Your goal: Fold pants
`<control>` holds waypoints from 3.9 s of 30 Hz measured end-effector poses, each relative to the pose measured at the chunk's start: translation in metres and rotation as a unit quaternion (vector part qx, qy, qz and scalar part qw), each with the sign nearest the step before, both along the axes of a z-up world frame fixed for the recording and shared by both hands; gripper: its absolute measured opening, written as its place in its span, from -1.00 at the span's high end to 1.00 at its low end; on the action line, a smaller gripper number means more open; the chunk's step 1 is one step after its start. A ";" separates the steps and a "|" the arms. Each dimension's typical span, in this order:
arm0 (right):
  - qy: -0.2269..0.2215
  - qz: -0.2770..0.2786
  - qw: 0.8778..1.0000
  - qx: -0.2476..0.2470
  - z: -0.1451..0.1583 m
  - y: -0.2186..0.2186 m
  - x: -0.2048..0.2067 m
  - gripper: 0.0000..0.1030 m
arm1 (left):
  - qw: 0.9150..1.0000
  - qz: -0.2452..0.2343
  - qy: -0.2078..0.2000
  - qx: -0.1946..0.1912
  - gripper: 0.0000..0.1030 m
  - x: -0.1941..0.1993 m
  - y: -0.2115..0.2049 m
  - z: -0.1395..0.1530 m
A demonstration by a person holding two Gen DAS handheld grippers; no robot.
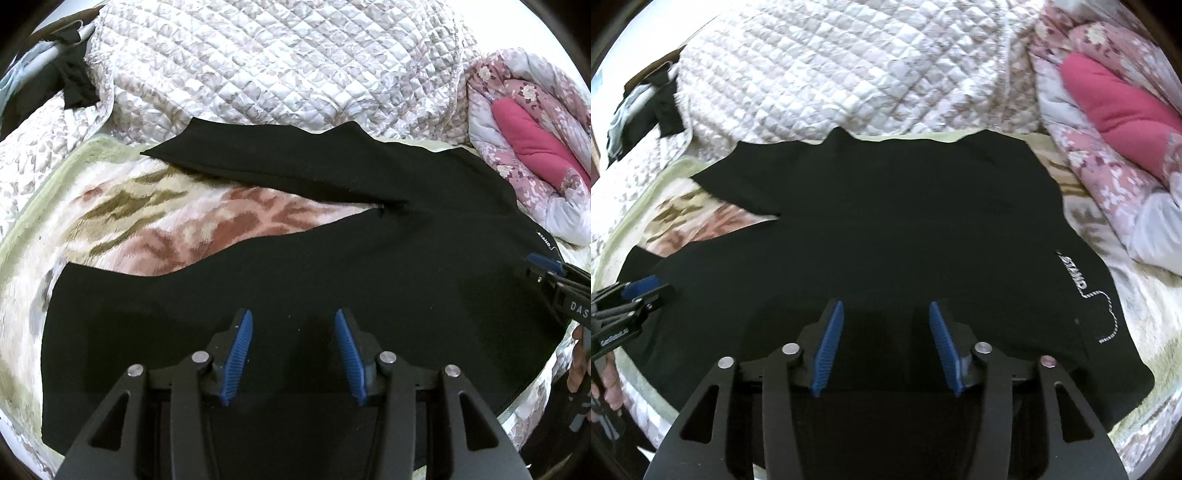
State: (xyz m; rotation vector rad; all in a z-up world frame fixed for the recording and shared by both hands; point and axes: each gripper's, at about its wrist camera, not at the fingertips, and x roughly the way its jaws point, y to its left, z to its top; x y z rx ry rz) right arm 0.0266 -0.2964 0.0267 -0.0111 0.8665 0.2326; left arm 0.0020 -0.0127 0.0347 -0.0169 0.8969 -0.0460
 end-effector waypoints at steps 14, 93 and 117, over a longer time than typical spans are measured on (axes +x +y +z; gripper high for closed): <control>0.009 0.071 0.997 -0.011 0.038 -0.008 0.083 -0.16 | 1.000 -0.028 0.004 -0.010 -0.14 0.081 0.024 0.028; 0.016 -0.048 0.992 0.114 0.008 -0.075 -0.018 0.09 | 0.999 -0.005 0.028 0.023 0.09 0.066 -0.016 -0.008; 0.010 -0.032 0.993 0.115 0.009 -0.066 -0.027 0.09 | 0.956 0.236 -0.026 -0.173 0.49 -0.070 0.123 0.002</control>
